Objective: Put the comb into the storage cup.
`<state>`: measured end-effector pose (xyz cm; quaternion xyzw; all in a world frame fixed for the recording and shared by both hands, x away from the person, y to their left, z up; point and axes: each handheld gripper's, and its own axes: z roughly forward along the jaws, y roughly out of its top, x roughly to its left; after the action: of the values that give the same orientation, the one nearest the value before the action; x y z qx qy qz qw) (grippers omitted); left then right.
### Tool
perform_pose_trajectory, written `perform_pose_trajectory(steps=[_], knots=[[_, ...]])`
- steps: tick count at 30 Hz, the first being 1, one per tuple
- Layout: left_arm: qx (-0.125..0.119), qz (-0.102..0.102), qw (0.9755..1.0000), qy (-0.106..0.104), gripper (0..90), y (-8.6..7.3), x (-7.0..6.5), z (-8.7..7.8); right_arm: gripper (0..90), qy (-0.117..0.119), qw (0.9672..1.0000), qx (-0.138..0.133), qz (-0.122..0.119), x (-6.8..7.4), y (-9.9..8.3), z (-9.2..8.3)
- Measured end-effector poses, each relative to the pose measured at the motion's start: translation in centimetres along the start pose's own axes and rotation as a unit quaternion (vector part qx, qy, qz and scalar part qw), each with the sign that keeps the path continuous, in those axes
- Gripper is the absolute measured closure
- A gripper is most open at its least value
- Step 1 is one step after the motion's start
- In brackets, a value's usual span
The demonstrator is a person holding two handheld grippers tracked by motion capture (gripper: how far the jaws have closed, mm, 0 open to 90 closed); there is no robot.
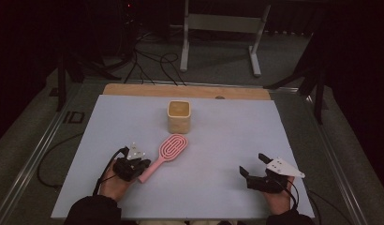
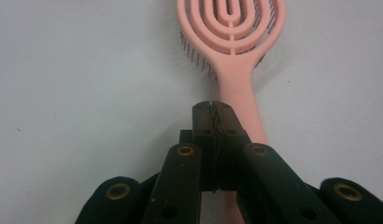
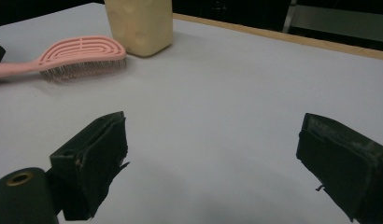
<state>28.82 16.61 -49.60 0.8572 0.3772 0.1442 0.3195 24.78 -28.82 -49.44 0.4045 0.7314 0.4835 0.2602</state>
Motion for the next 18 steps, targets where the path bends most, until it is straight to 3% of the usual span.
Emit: perform_pose_trajectory(steps=[6,10,14,18], knots=[[-0.020,0.000,0.9998,0.002,86.8,0.1,0.0,-0.2,8.4,0.001,1.0000,0.000,0.000,0.0,0.0,0.0],[-0.076,-0.011,0.9970,0.007,84.3,0.4,0.2,-1.3,8.4,0.000,1.0000,0.000,-0.001,0.0,0.0,0.0],[-0.127,-0.016,0.9915,0.024,71.0,0.7,0.5,-2.8,8.4,0.001,1.0000,0.000,0.000,0.0,0.0,0.0],[-0.184,-0.018,0.9818,0.043,62.5,0.4,0.9,-4.5,8.4,0.001,1.0000,-0.001,-0.001,0.0,0.0,0.0]])
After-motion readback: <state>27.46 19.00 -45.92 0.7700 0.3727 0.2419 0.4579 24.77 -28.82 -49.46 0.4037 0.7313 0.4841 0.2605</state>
